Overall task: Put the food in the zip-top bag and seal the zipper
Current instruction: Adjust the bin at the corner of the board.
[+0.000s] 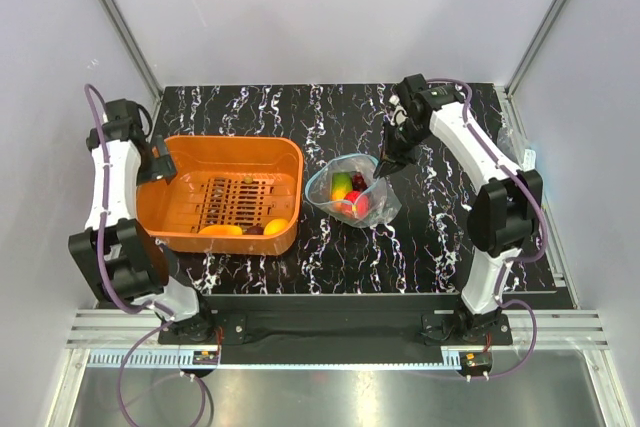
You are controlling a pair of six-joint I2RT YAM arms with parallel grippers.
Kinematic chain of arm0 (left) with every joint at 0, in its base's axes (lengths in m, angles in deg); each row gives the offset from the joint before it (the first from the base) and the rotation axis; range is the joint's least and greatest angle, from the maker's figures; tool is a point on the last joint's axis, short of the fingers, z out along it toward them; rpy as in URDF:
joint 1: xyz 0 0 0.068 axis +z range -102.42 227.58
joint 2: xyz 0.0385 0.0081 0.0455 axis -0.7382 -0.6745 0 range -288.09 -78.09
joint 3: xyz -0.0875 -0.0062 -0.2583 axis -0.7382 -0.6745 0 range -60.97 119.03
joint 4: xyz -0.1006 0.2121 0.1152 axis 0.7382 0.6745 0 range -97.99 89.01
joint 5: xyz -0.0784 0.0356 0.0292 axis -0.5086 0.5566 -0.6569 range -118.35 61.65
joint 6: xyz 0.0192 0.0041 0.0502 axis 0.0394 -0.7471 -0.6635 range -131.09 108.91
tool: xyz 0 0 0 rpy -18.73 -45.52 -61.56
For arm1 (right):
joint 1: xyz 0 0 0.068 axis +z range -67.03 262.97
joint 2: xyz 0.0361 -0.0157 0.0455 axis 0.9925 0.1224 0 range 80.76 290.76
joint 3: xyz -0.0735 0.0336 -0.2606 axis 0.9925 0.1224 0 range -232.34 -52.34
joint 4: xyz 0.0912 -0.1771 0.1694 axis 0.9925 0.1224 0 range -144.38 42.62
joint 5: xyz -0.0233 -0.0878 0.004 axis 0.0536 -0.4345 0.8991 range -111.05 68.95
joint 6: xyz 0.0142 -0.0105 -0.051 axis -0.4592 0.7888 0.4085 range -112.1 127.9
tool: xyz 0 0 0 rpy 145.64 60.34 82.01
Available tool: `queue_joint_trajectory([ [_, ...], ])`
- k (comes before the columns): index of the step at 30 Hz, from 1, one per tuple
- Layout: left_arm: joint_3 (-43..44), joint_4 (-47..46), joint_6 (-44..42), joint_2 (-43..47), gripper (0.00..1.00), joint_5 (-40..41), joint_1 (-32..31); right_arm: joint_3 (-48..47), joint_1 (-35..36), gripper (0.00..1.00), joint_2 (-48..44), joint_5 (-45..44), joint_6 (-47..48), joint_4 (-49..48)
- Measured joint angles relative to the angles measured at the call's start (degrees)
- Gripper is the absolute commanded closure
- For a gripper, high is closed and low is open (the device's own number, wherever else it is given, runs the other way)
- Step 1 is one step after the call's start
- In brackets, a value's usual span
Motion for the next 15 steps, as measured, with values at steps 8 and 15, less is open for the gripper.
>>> queue_joint_trajectory([
  [8,-0.07,1.55,1.86,-4.44,0.19,0.33,0.35,1.79,-0.55,1.0,-3.61,0.02,-0.46,-0.09],
  [15,0.7,4.11,3.3,-9.49,0.87,-2.36,0.81,3.58,-0.63,1.0,-6.45,-0.39,-0.46,-0.26],
])
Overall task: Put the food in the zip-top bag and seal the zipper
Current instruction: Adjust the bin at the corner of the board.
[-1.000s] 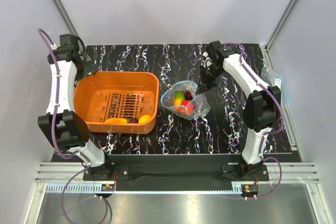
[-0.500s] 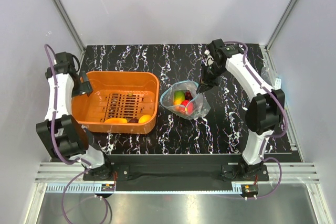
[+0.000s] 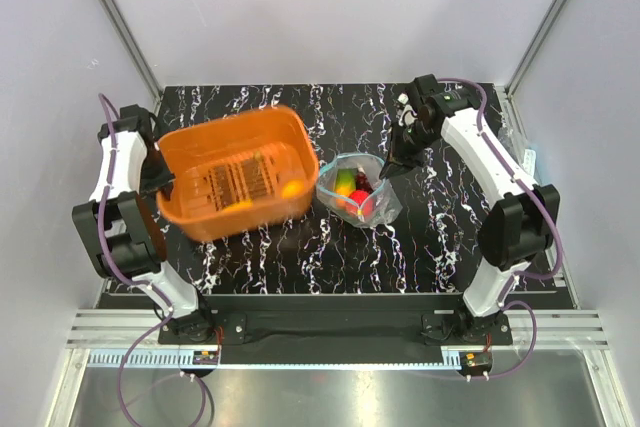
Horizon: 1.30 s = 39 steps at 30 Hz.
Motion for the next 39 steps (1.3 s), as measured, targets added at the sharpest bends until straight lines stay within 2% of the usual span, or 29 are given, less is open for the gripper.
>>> queue_joint_trajectory([
  [2,-0.94,0.24,2.97,1.44,1.0,-5.44,-0.33,0.74,0.0,1.0,-1.33,-0.37,0.0,-0.02],
  [5,-1.66,-4.11,9.42,2.43,1.0,-8.87,0.31,2.6,0.0,1.0,-3.54,-1.6,0.04,-0.39],
  [14,-9.49,-10.19,18.84,7.04,1.0,-18.6,1.55,13.81,0.0,1.0,-8.39,-5.64,-0.42,-3.17],
  [18,-14.36,-12.66,24.79,10.82,1.0,-23.34,1.11,15.69,0.13,1.0,-9.31,-6.05,-0.9,-4.59],
  [23,-16.2,-11.72,30.91,12.68,0.99,-27.56,0.17,15.63,0.33,1.0,-10.69,-6.16,-1.25,-5.38],
  [25,-16.81,-11.78,32.72,13.38,0.89,-27.89,-0.55,15.54,0.44,1.0,-10.75,-6.16,-1.25,-5.53],
  [28,-16.68,-10.86,33.44,13.7,0.65,-26.84,-2.43,15.54,0.48,1.0,-10.75,-6.16,-1.22,-5.77],
  [32,-15.52,-9.09,33.03,13.97,0.1,-24.9,-6.49,15.43,0.48,1.0,-10.75,-6.16,-0.98,-5.7],
  [35,-14.86,-7.78,33.94,15.45,0.01,-22.16,-8.63,14.78,0.5,1.0,-10.75,-6.25,-0.31,-5.68],
  [39,-12.04,-5.44,33.81,18.29,0.01,-17.77,-11.41,13.49,0.5,1.0,-10.75,-6.75,0.79,-5.66],
])
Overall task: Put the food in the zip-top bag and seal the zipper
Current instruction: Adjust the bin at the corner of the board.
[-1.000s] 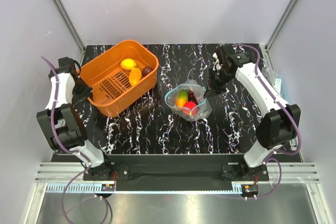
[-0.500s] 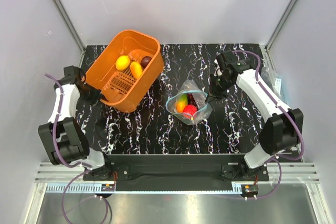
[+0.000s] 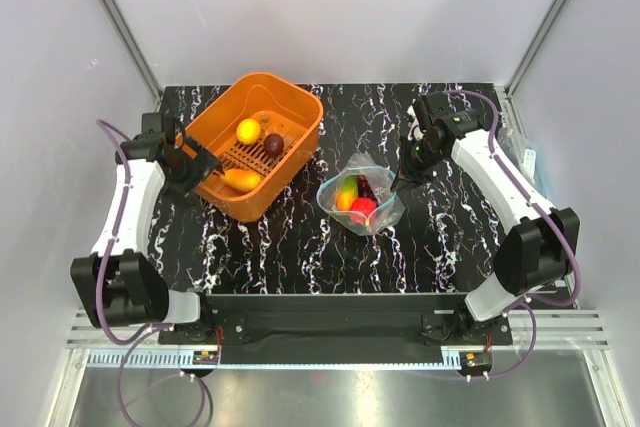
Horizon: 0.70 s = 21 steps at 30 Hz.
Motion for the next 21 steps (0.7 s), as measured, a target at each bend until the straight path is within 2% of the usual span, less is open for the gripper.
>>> queue_joint_trajectory([
  [6,8.57,2.49,-3.1,4.17,0.01,7.58,-2.95,-0.07,0.0,1.0,0.0,-0.35,0.83,0.39],
  [10,13.33,3.26,-6.49,3.61,0.01,11.5,-5.18,-0.07,0.0,1.0,0.0,-0.42,1.05,0.48],
  [15,25.66,4.15,-12.39,-5.25,0.01,13.88,-12.31,-0.09,0.0,1.0,0.0,-0.55,1.03,0.96],
  [21,35.06,2.64,-18.08,-18.27,0.01,12.68,-16.09,-0.7,0.0,1.0,0.0,-0.81,1.03,1.62],
])
